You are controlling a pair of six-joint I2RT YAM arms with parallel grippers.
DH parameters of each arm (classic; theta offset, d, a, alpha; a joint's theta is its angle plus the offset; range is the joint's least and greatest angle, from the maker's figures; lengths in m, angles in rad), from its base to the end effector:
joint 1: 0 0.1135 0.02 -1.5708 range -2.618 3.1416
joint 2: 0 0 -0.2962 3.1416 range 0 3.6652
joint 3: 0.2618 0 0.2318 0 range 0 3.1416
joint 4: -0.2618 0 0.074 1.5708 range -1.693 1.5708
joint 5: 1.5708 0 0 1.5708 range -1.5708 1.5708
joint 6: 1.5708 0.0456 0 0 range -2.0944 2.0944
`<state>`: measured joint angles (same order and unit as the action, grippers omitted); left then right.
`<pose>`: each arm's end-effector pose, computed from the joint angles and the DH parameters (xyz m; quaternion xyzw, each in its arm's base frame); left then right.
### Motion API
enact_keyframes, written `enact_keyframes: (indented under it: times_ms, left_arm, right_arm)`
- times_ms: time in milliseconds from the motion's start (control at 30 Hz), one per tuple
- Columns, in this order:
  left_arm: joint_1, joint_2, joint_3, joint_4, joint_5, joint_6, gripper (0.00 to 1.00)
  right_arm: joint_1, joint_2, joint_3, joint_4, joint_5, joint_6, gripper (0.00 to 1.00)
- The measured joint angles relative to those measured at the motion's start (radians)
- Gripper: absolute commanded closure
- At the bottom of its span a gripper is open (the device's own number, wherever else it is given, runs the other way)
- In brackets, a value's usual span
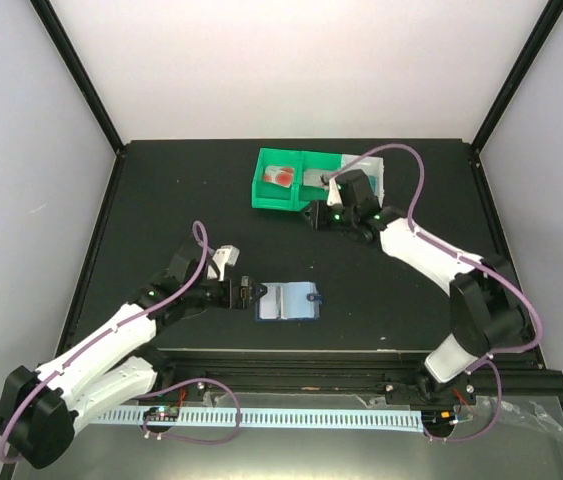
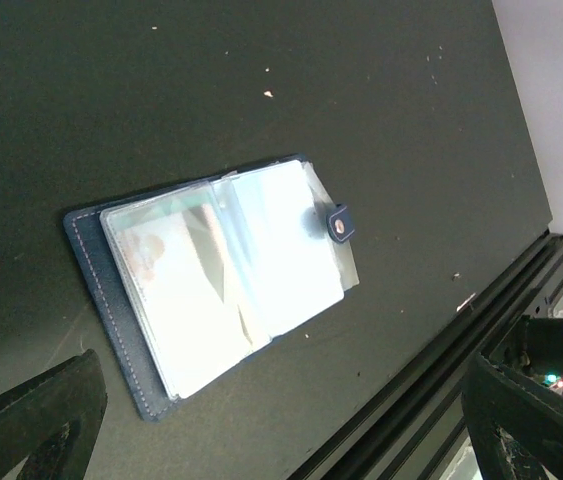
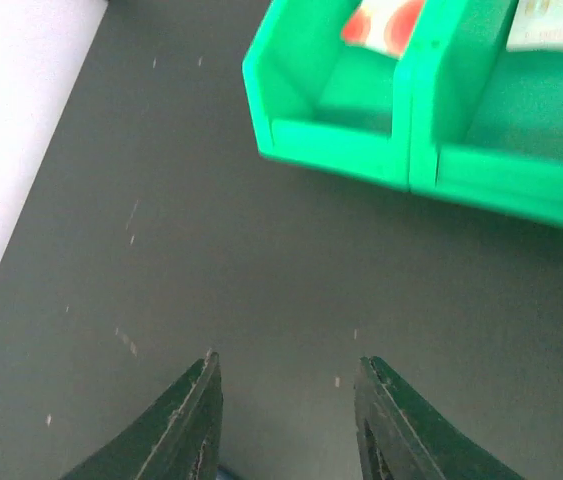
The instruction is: Take the credit cards out of the card holder
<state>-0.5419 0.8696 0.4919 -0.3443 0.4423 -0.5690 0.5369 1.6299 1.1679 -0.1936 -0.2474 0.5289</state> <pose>0.1147 -0.0918 0.2369 0.0783 0.8902 -0.3817 0.2359 0.3022 0.1929 0.2910 -0.0581 0.8900 0.3181 0.3214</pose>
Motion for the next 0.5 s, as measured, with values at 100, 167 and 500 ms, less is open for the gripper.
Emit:
enact_keyframes:
  times_ms: [100,167,500]
  left_arm:
    - [0.004,0.031,0.000,0.032,0.007,-0.019,0.01]
    - [0.005,0.049,0.000,0.063,0.015,-0.035,0.01]
    - [0.006,0.145,-0.033,0.246,0.041,-0.063,0.01]
  right_arm:
    - [0.000,-0.070,-0.093,-0.007,-0.032,0.001,0.62]
    - [0.000,-0.120,-0.159,-0.012,-0.049,0.003,0.62]
    - [0.000,-0.206,-0.398,0.053,-0.103,0.000,0.62]
